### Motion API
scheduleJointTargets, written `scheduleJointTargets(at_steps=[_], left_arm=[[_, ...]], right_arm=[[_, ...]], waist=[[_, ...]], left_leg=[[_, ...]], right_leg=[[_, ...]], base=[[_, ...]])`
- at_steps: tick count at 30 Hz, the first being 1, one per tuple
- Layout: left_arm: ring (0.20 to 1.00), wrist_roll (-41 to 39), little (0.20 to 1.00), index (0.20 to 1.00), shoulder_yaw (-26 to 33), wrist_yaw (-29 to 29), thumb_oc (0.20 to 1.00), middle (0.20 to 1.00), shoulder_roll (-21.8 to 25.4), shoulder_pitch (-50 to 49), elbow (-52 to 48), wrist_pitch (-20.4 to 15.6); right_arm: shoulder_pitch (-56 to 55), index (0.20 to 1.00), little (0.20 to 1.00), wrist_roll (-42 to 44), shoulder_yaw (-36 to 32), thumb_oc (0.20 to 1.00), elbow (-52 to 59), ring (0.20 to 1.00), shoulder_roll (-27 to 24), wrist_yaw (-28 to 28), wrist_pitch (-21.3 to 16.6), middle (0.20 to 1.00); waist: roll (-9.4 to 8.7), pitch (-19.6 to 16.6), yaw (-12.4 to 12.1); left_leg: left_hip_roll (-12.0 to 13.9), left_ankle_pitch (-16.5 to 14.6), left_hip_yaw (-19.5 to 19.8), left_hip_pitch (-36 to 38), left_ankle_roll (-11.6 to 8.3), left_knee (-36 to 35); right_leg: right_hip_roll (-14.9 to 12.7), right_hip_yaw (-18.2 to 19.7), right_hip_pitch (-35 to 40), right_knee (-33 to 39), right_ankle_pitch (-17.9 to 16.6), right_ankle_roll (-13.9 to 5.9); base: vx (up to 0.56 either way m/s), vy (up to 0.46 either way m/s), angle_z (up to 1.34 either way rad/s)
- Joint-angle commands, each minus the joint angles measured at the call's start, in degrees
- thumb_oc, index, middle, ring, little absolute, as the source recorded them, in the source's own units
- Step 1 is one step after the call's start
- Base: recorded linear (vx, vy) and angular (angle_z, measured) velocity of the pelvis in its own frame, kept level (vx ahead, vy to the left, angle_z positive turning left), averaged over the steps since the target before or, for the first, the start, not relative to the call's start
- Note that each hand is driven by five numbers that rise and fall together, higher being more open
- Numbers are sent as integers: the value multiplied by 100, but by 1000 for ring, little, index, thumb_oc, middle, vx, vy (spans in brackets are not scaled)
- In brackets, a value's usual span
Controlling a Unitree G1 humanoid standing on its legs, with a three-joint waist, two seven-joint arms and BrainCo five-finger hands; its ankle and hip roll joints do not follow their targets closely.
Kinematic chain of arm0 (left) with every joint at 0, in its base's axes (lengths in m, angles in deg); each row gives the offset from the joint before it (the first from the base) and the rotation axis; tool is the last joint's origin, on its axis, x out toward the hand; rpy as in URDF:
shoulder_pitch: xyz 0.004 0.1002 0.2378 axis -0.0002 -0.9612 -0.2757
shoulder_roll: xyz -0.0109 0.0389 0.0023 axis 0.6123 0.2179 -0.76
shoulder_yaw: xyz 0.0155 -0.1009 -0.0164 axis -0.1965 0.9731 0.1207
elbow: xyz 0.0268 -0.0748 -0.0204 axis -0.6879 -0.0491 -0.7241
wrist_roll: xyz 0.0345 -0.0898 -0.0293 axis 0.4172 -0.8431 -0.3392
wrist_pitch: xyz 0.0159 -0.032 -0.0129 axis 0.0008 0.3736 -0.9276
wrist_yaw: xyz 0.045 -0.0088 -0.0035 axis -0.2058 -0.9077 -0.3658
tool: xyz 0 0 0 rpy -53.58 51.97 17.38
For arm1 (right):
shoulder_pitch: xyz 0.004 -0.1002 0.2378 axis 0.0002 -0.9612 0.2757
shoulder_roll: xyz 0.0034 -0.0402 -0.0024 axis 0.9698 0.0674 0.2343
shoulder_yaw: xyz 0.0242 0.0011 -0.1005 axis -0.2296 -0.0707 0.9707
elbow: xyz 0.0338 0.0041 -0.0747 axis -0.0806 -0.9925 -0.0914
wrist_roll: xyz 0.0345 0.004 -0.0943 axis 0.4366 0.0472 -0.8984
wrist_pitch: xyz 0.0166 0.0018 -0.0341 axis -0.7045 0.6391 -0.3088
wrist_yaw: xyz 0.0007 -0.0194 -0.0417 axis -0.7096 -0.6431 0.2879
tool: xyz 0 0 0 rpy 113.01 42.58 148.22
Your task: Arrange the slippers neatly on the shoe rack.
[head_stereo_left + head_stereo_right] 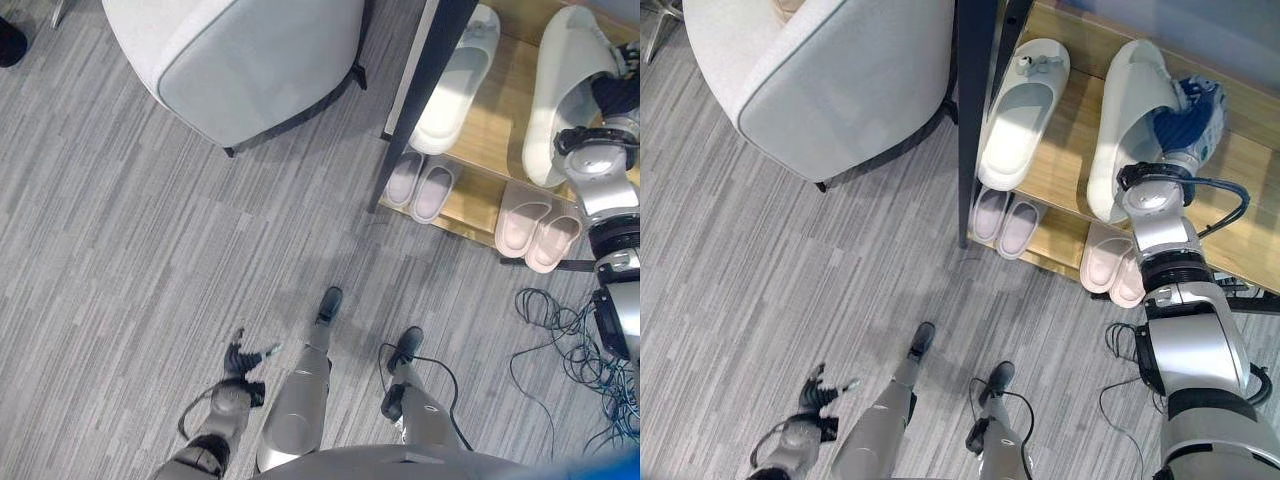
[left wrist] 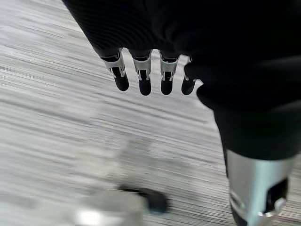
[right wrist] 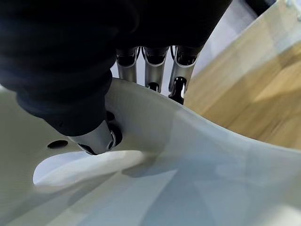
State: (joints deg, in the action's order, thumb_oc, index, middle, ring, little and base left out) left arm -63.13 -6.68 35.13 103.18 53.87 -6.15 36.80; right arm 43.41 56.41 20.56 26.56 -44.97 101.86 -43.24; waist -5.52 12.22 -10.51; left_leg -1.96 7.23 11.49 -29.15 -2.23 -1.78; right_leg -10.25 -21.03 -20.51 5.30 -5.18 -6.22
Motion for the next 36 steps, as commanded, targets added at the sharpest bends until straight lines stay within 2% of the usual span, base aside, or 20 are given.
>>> scheduleJointTargets(at_steps=[1,7,13,17,23,24,25,26,32,36], left_arm=[[1000,-142,1000,1000,-118,64,1000,1000,93,-211,310,-38],[1000,-373,1000,1000,-47,134,1000,1000,191,-104,372,-46],[1000,-473,1000,1000,-2,135,1000,1000,197,6,457,-27],[1000,-597,1000,1000,51,149,1000,1000,246,58,328,-77],[1000,-717,1000,1000,21,191,1000,1000,310,96,123,-172],[1000,-725,1000,1000,30,194,1000,1000,333,109,119,-179],[1000,-728,1000,1000,35,192,1000,1000,347,123,117,-182],[1000,-746,1000,1000,35,202,1000,1000,365,132,113,-195],[1000,-765,1000,1000,30,262,1000,1000,320,151,276,-129],[1000,-699,1000,1000,-23,368,1000,1000,196,29,423,-19]], right_arm=[[-84,200,200,-50,18,200,337,200,-505,142,-167,200],[290,200,200,182,237,200,105,200,-149,-56,-154,200],[285,200,200,329,167,200,121,200,171,-69,-152,200],[221,200,200,348,91,200,66,200,227,-4,-174,200],[235,200,200,496,65,200,-680,200,198,-68,-138,200],[225,335,335,535,30,335,-825,335,181,-40,-150,335],[222,843,843,547,19,843,-873,843,180,-29,-151,843],[195,1000,1000,578,-35,1000,-924,1000,182,-9,-154,1000],[155,1000,1000,786,-188,1000,-859,1000,306,48,-261,1000],[-15,1000,1000,745,-295,1000,-237,1000,487,172,-357,1000]], waist=[[-52,-268,-76],[-121,-239,-60],[-201,-227,-73],[-183,-213,-113],[-94,-200,-185],[-73,-194,-196],[-64,-193,-204],[-48,-194,-216],[-43,-215,-219],[-5,-230,-180]], left_leg=[[-142,-13,109,125,-335,-322],[-127,0,58,127,-329,-322],[-155,0,122,87,-322,-322],[-191,-8,129,57,-317,-322],[-275,8,156,2,-304,-322],[-293,5,166,0,-299,-322],[-295,9,166,-6,-299,-322],[-308,9,174,-11,-296,-322],[-319,-17,183,28,-287,-322],[-304,-46,167,69,-276,-322]], right_leg=[[-53,-36,266,-30,65,-486],[-48,1,240,-30,14,-486],[-60,-41,241,-30,10,-488],[-89,-69,231,-30,-3,-493],[-171,-125,216,-30,-48,-531],[-179,-140,222,-30,-46,-537],[-184,-151,221,-30,-44,-540],[-185,-156,221,-30,-46,-542],[-188,-153,248,-30,-38,-537],[-195,-130,269,-30,-37,-529]], base=[[0,0,0],[-35,19,0],[-12,10,3],[-11,13,4],[-1,37,2],[9,25,4],[4,32,2],[0,0,0],[1,1,1],[0,0,0]])
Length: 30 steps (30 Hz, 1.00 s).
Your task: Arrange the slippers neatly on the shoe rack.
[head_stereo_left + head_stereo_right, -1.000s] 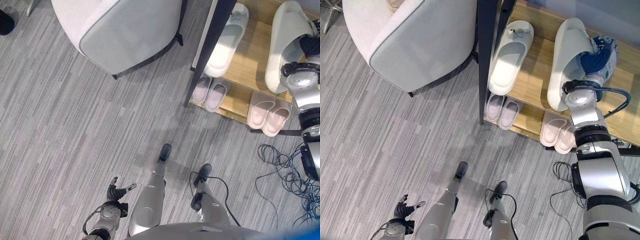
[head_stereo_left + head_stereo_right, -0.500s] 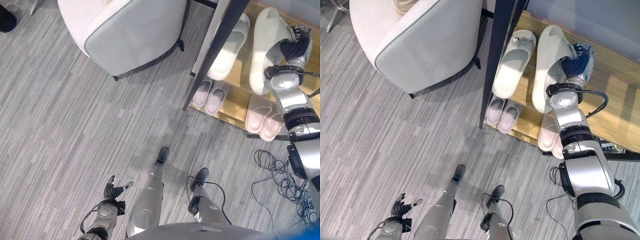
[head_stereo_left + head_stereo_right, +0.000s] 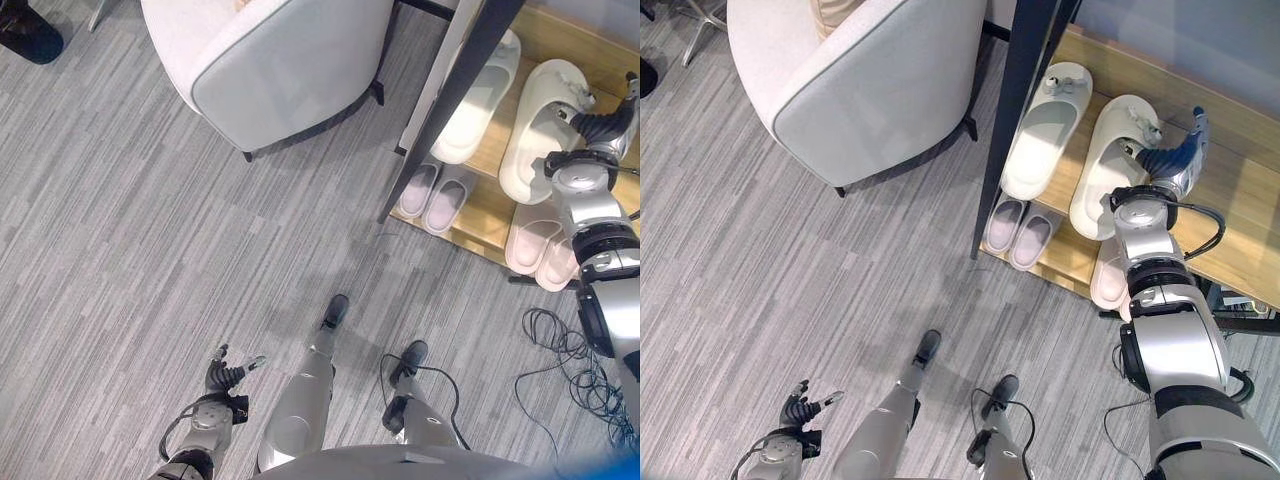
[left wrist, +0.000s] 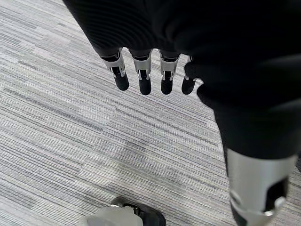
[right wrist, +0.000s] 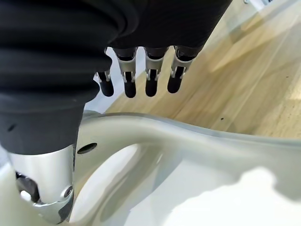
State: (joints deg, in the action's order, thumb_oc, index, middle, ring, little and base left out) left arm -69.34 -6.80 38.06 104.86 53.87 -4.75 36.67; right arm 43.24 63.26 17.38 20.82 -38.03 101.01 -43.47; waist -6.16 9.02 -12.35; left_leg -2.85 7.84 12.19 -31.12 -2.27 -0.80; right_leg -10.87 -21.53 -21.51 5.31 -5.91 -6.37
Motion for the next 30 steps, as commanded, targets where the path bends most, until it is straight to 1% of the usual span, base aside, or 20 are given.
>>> scheduleJointTargets(at_steps=[1,2,4,6,8,13,16,17,18,20,22,23,24,26,28,30], left_arm=[[1000,-59,1000,1000,41,72,1000,1000,15,0,355,20],[1000,-78,1000,1000,185,55,1000,1000,-19,-10,522,92],[1000,-42,1000,1000,240,65,1000,1000,-124,-71,657,141],[1000,14,1000,1000,250,65,1000,1000,-177,-86,727,199],[1000,0,1000,1000,274,97,1000,1000,-213,-55,774,243],[1000,85,1000,1000,233,151,1000,1000,-362,-89,807,313],[1000,119,1000,1000,294,155,1000,1000,-372,-64,835,345],[1000,149,1000,1000,326,148,1000,1000,-385,-84,837,357],[1000,143,1000,1000,459,146,1000,1000,-342,-69,835,390],[1000,156,1000,1000,498,168,1000,1000,-315,-99,823,414],[1000,255,1000,1000,611,212,1000,1000,-307,-147,856,495],[1000,447,1000,1000,734,246,1000,1000,-314,-241,896,607],[1000,545,1000,1000,794,261,1000,1000,-324,-260,924,643],[1000,637,1000,1000,894,280,1000,1000,-323,-273,968,689],[1000,870,1000,1000,970,295,1000,1000,-300,-378,963,732],[1000,955,1000,1000,1025,313,1000,1000,-313,-418,952,765]], right_arm=[[-117,1000,1000,55,-68,1000,465,1000,-143,278,-344,1000],[-288,1000,1000,93,-216,1000,731,1000,-27,339,-404,1000],[-642,1000,1000,199,-554,1000,1358,1000,205,466,-584,1000],[-876,1000,1000,270,-724,1000,1648,1000,360,503,-647,1000],[-1081,1000,1000,356,-864,1000,1897,1000,500,514,-726,1000],[-1495,1000,1000,442,-1050,1000,2058,1000,657,471,-738,1000],[-1906,1000,1000,828,-1350,1000,2366,1000,979,409,-1051,1000],[-2056,1000,1000,886,-1420,1000,2471,1000,1004,389,-1081,1000],[-2384,1000,1000,804,-1471,1000,2962,1000,1043,294,-1132,1000],[-2558,1000,1000,820,-1553,1000,3108,1000,1046,222,-1122,1000],[-3141,1000,1000,873,-1669,1000,3392,1000,1108,-11,-1096,1000],[-3915,1000,1000,688,-1803,1000,3816,1000,1153,-305,-904,1000],[-4163,1000,1000,525,-1856,1000,3864,1000,1099,-389,-831,1000],[-4674,1000,1000,186,-1918,1000,4132,1000,1048,-596,-662,1000],[-5616,1000,1000,-214,-2044,1000,4503,1000,1068,-950,-487,1000],[-6053,1000,1000,-387,-2043,1000,4553,1000,1079,-1208,-405,1000]], waist=[[66,78,14],[92,55,32],[135,8,61],[143,-14,83],[153,-38,105],[196,-86,150],[215,-134,170],[218,-152,184],[210,-209,221],[207,-240,241],[195,-356,326],[179,-500,443],[172,-539,475],[164,-651,577],[174,-796,748],[193,-850,830]], left_leg=[[-213,-109,101,274,-271,-420],[-219,-121,104,298,-264,-420],[-230,-149,114,333,-252,-420],[-229,-160,113,350,-247,-420],[-231,-170,112,357,-238,-420],[-241,-185,123,373,-222,-420],[-237,-216,117,451,-218,-420],[-236,-227,113,483,-219,-420],[-222,-251,104,558,-220,-420],[-217,-267,113,625,-220,-420],[-179,-295,109,830,-198,-420],[-109,-358,59,1095,-186,-420],[-84,-406,31,1187,-188,-420],[-60,-403,1,1289,-175,-420],[16,-466,-125,1585,-162,-420],[49,-487,-190,1723,-156,-420]], right_leg=[[-136,-80,381,-31,40,-513],[-139,-86,401,-31,46,-511],[-144,-103,421,-31,53,-513],[-151,-108,436,-31,56,-515],[-154,-99,440,-31,65,-510],[-165,-106,442,-31,67,-503],[-167,-109,509,-31,93,-507],[-170,-108,538,-31,97,-506],[-176,-118,610,-31,109,-506],[-175,-123,684,-31,128,-505],[-178,-163,901,-31,158,-505],[-159,-172,1146,-31,225,-492],[-141,-166,1225,-31,273,-485],[-140,-162,1301,-31,284,-482],[-88,-81,1514,-31,334,-452],[-62,-48,1620,-31,362,-429]], base=[[0,0,0],[0,0,0],[0,0,0],[0,0,0],[0,0,0],[0,0,0],[0,0,0],[34,-15,-2],[46,-20,-1],[50,-24,3],[96,-27,3],[119,-31,5],[120,-46,3],[49,-46,-12],[24,-82,-14],[0,-53,-27]])
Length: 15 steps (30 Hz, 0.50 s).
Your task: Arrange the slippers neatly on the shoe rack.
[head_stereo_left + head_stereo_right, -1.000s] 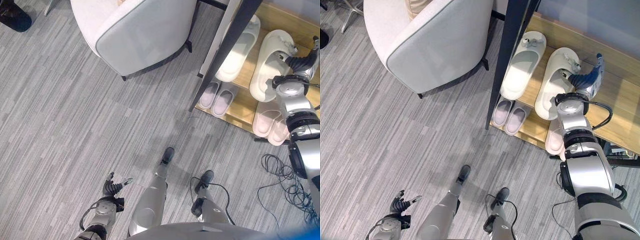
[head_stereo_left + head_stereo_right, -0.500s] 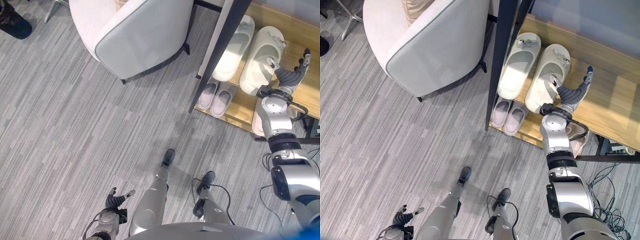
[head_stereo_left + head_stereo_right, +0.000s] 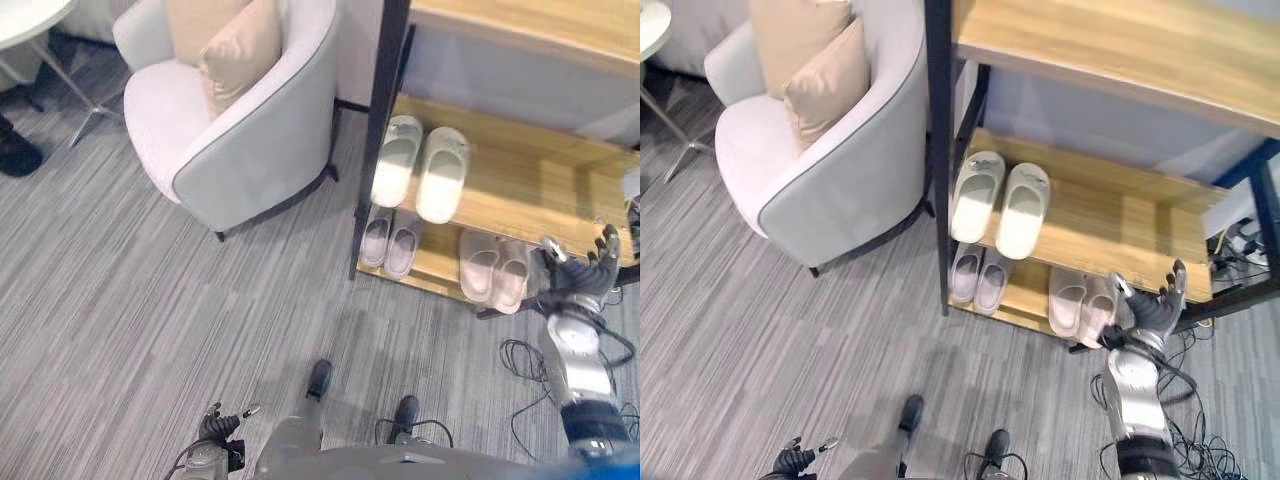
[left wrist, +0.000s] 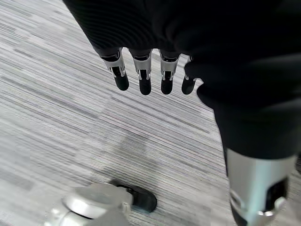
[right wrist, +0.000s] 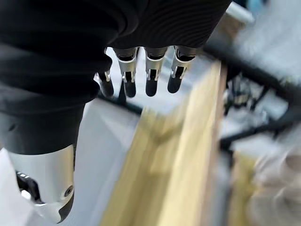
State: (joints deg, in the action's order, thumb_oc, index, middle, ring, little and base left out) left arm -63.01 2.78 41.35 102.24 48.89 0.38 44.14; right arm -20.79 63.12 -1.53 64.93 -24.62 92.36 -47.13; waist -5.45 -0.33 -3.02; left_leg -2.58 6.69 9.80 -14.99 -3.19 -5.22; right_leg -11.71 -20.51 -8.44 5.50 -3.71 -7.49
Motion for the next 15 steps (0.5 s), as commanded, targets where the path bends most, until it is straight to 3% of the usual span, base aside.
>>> scheduleJointTargets(at_steps=[1,3,6,7,12,15], left_arm=[[1000,332,1000,1000,80,9,1000,1000,-49,60,426,26],[1000,375,1000,1000,99,8,1000,1000,-58,55,394,29],[1000,302,1000,1000,103,124,1000,1000,22,130,353,90],[1000,212,1000,1000,65,200,1000,1000,83,216,410,122],[1000,342,1000,1000,-43,402,1000,1000,71,310,721,201],[1000,445,1000,1000,-6,483,1000,1000,99,302,796,245]], right_arm=[[137,1000,1000,-384,-119,1000,113,1000,-235,-464,-17,1000],[-138,1000,1000,-415,-82,1000,-147,1000,-166,-594,61,1000],[-272,1000,1000,-131,187,1000,-1983,1000,61,-876,250,1000],[12,1000,1000,99,429,1000,-3634,1000,149,-1021,436,1000],[574,1000,1000,389,644,1000,-6503,1000,183,-1502,815,1000],[621,1000,1000,230,662,1000,-7076,1000,104,-1623,999,1000]], waist=[[129,63,-74],[148,41,-19],[199,-7,61],[244,-14,51],[369,-22,-48],[417,-38,-62]], left_leg=[[31,-385,20,179,-56,22],[64,-403,-31,309,-43,22],[148,-426,-196,544,-25,22],[187,-410,-254,602,-26,22],[241,-414,-265,752,-36,22],[254,-429,-236,839,-50,22]], right_leg=[[37,-128,372,-50,158,-310],[62,-78,466,-50,178,-283],[137,37,626,-50,228,-225],[183,131,634,-50,243,-188],[253,220,735,-50,284,-151],[270,207,827,-50,319,-136]], base=[[0,-38,-29],[-24,-79,-17],[-76,-106,-21],[-110,-104,-29],[-49,-63,-13],[-2,-45,-3]])
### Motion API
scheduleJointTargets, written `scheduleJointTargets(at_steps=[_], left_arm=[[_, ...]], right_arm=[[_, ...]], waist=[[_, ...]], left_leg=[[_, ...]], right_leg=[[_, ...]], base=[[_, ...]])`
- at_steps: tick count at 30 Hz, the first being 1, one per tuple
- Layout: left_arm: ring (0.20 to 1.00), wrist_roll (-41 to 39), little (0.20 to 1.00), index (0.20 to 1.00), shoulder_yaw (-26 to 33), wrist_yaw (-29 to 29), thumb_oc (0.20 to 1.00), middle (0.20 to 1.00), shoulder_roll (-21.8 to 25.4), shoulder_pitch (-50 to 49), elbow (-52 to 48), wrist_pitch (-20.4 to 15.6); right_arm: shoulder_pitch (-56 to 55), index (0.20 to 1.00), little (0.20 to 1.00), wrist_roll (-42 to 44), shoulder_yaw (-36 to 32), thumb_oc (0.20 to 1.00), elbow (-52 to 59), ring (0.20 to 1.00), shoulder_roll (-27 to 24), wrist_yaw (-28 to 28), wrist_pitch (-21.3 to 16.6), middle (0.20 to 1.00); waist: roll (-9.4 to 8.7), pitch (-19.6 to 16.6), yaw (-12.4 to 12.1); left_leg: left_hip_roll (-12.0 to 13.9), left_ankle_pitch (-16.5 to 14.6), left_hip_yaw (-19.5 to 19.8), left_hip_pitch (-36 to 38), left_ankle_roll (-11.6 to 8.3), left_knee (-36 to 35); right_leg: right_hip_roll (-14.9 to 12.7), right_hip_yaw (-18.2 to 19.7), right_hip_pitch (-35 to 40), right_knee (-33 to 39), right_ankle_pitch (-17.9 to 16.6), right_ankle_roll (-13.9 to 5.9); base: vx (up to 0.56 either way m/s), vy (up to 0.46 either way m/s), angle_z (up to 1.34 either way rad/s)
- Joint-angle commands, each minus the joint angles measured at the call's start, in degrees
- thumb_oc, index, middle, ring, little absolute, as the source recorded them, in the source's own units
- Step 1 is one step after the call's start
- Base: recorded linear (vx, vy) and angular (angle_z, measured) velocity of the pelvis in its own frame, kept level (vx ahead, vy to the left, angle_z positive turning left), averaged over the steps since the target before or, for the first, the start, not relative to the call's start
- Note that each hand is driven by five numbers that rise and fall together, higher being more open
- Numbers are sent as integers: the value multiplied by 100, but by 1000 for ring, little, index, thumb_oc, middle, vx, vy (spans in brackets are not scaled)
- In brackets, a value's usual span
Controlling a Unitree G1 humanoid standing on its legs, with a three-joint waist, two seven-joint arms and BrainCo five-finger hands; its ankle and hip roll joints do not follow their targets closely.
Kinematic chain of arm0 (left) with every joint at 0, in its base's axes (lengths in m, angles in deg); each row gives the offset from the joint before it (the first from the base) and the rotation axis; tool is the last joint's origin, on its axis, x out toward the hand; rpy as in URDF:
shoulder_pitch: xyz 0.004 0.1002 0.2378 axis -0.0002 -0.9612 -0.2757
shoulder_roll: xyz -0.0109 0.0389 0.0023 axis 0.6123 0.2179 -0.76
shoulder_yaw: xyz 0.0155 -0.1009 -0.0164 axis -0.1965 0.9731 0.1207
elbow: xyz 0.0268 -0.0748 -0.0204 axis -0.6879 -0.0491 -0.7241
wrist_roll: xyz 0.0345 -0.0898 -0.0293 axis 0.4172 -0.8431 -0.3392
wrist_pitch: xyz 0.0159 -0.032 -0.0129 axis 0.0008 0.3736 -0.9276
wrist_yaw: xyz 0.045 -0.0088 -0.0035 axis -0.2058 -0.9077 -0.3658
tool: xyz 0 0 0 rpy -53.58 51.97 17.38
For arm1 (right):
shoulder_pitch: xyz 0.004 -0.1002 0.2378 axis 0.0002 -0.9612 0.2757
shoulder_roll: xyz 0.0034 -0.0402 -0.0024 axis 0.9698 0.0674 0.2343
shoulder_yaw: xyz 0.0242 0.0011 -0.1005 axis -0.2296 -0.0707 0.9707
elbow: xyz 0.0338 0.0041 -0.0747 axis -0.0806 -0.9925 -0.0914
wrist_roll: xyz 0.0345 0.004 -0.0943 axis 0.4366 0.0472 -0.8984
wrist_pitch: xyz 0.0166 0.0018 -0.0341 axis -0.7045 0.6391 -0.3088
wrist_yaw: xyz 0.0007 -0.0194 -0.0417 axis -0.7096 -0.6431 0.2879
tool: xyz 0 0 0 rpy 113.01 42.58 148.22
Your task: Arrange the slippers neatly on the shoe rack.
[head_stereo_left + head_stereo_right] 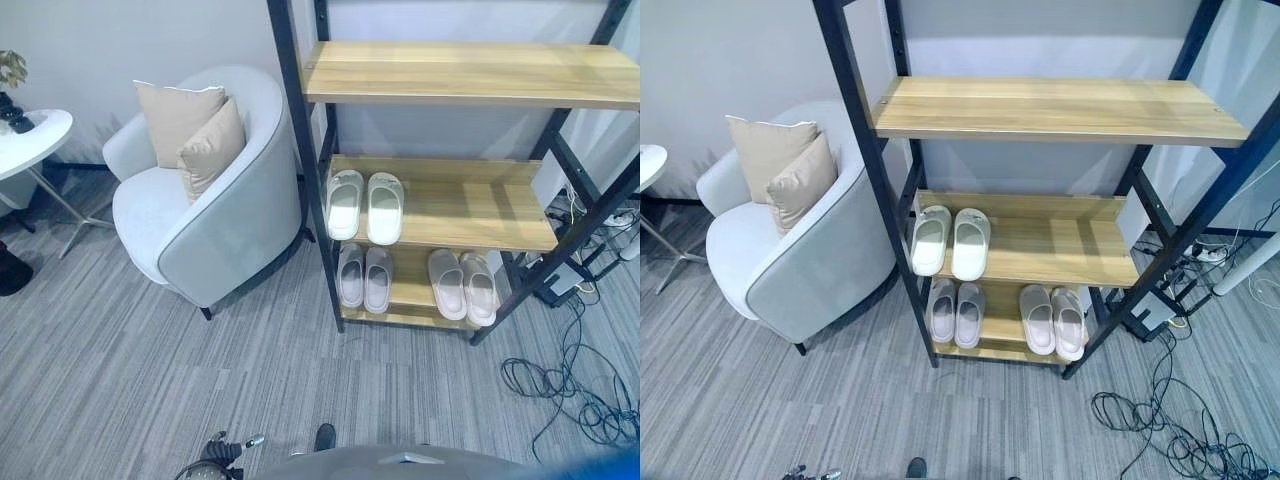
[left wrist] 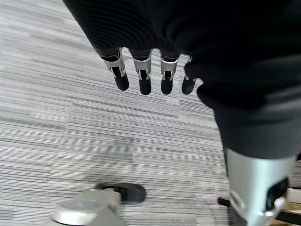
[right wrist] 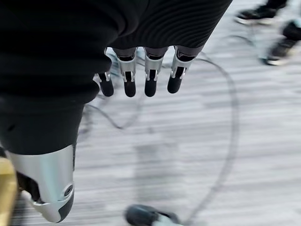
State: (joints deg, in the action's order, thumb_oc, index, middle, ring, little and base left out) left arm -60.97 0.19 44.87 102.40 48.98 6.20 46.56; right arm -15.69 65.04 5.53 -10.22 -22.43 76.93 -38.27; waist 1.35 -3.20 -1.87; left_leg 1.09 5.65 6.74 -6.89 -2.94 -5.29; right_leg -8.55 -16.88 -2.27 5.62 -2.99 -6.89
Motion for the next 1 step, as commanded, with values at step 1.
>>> scheduleJointTargets(at_steps=[1], left_arm=[[1000,273,1000,1000,260,143,1000,1000,73,273,222,11]], right_arm=[[104,1000,1000,39,-47,1000,336,1000,-103,-137,138,1000]], waist=[[-241,243,-178]], left_leg=[[-109,-326,72,64,-80,29]], right_leg=[[-28,-161,246,-62,257,-185]], base=[[4,-57,4]])
